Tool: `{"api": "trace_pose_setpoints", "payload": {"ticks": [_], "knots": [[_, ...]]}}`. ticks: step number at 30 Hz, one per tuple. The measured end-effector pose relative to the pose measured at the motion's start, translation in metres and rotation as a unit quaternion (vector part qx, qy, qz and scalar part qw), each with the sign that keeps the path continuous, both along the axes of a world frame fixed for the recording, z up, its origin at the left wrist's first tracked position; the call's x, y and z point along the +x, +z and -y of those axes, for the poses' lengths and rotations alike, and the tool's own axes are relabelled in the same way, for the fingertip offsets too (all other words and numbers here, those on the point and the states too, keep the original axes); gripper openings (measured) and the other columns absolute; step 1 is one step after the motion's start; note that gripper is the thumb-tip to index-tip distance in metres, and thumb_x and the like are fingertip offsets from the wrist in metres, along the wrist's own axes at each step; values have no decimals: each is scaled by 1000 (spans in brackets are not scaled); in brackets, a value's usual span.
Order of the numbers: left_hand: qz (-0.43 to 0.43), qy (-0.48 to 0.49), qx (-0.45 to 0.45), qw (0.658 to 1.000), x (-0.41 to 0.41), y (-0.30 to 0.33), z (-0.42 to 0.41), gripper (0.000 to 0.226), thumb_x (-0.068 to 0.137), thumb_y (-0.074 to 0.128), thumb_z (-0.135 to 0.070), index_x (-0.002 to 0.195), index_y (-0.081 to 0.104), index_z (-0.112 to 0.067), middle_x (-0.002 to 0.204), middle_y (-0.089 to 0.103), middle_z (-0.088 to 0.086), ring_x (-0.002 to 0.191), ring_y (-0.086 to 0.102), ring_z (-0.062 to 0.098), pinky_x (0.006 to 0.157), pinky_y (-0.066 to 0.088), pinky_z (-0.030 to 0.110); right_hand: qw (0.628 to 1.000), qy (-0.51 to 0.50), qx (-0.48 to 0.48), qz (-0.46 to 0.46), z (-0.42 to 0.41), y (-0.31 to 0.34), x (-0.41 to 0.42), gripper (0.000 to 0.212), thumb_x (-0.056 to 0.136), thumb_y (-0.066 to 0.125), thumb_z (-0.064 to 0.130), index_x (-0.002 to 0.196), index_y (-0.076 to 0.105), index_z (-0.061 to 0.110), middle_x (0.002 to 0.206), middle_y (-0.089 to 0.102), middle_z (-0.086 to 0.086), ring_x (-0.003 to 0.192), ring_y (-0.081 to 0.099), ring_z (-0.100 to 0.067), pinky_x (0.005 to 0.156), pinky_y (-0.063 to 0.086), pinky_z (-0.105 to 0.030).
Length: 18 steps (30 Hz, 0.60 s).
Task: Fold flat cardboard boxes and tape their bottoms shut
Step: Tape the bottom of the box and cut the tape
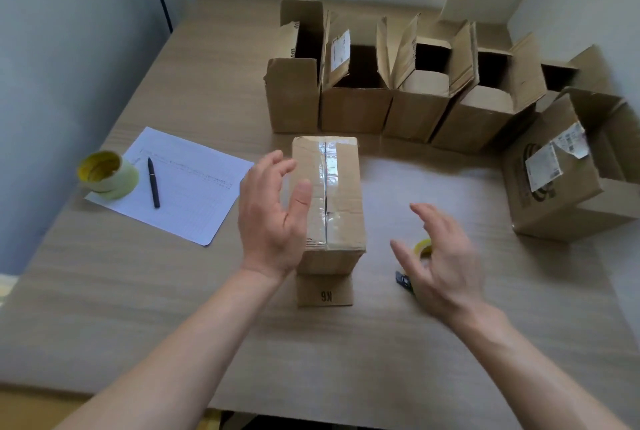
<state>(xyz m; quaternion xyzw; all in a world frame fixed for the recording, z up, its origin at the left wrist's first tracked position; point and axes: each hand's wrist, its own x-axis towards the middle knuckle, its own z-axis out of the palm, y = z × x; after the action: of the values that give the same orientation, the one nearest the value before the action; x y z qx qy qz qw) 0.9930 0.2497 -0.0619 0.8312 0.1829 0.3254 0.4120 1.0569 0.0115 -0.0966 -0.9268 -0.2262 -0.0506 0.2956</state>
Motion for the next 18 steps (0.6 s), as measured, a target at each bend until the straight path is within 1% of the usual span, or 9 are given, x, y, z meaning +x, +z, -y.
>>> {"api": "trace_pose_setpoints", "payload": {"ticks": [3,4,6,8,10,12,14,16,18], "knots": [[-145,-47,-73,986,-20,-32,14,63,94,47,-49,147,40,-15,159,25,2,144,19,1,114,16,11,990,108,14,-84,-53,5,-9,73,88,40,69,152,24,38,160,23,-10,144,25,-19,114,26,-31],[-155,-64,-114,979,-22,-42,21,63,95,48,-44,150,35,-15,160,26,1,145,21,2,117,19,17,985,127,20,-118,-67,0,-10,71,90,40,65,153,25,36,160,23,-9,143,27,-18,114,28,-31],[-108,-23,-222,969,-17,-54,32,53,100,48,-31,150,36,-18,154,39,-3,139,36,3,116,29,24,983,123,62,-124,-86,-10,-12,62,93,43,51,148,39,23,151,39,-7,134,39,-19,108,34,-26],[-70,70,-333,938,-4,-58,36,46,103,45,-26,148,40,-18,148,45,-7,133,41,-2,108,32,13,987,96,97,-85,-92,-18,-11,58,95,41,47,143,48,15,143,49,-7,129,46,-19,99,31,-14],[-63,100,-379,918,-1,-59,38,44,104,43,-27,146,43,-15,142,47,-12,132,43,-1,100,32,3,988,95,103,-58,-91,-24,-12,60,95,38,49,141,50,12,140,53,-10,126,48,-20,94,31,-14],[-78,66,-296,950,-9,-61,36,49,103,41,-31,148,39,-12,140,44,-15,131,39,-7,96,28,-2,988,117,93,-38,-87,-28,-10,66,95,38,55,141,50,8,140,53,-14,126,49,-23,95,35,-18],[-98,2,-151,984,-17,-65,27,59,99,37,-36,151,29,-10,147,37,-12,130,35,-9,100,26,1,984,167,65,-3,-84,-31,-4,75,96,35,61,140,49,2,138,53,-21,124,54,-32,97,42,-30],[-125,-40,-61,990,-17,-67,19,59,98,34,-38,151,30,-11,153,36,-2,139,36,9,108,27,13,980,197,36,10,-81,-31,6,79,95,34,64,140,49,1,136,54,-23,117,59,-37,89,53,-41],[-161,-89,-13,983,-18,-63,11,66,96,28,-55,151,32,-17,156,34,3,142,33,18,109,33,27,979,201,29,-1,-78,-29,9,78,94,34,65,141,49,5,136,55,-20,114,61,-38,84,57,-46]]}}
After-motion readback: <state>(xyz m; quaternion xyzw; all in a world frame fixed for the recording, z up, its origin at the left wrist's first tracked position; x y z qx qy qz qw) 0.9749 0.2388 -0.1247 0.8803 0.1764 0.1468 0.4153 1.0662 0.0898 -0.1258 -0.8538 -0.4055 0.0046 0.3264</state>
